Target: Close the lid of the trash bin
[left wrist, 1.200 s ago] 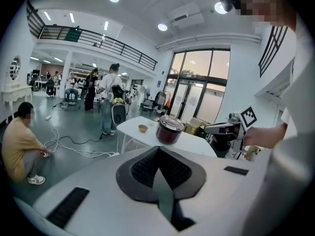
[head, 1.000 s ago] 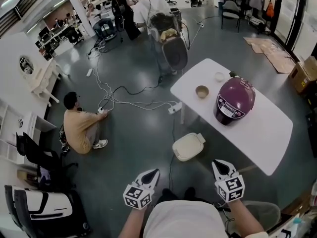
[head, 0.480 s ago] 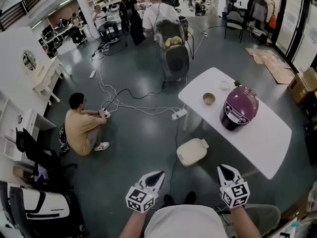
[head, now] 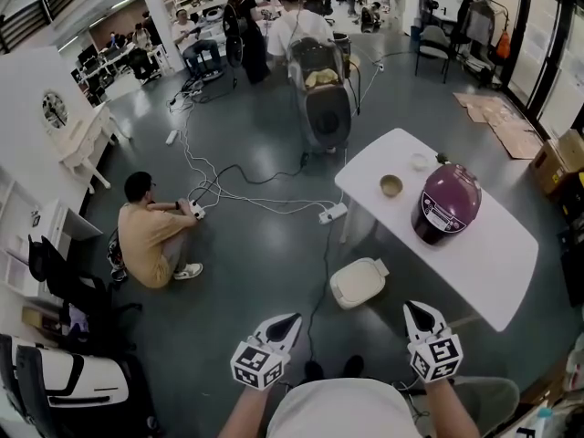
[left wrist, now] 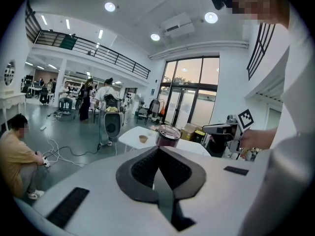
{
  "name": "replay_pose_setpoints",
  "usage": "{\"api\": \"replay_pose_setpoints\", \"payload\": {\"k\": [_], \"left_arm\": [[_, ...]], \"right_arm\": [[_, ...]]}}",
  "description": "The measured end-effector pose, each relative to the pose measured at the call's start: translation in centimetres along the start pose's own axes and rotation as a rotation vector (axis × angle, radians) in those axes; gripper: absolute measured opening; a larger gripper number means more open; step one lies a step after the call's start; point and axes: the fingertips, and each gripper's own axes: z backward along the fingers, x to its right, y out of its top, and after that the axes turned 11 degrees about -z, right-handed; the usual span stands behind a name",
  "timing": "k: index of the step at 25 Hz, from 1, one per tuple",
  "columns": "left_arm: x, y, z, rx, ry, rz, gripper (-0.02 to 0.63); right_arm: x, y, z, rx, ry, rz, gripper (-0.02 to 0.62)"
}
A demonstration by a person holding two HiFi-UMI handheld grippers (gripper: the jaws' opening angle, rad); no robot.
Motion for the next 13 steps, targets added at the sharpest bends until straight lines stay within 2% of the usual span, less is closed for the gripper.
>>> {"api": "replay_pose_setpoints", "payload": {"k": [13], "left_arm": [[-0.92,-0.3,0.12,0.005,0.032,0.01,0.017]], "right_arm": [[-0.45,-0.03,-0.76,-0.003,0.028,0.012,0.012]]}}
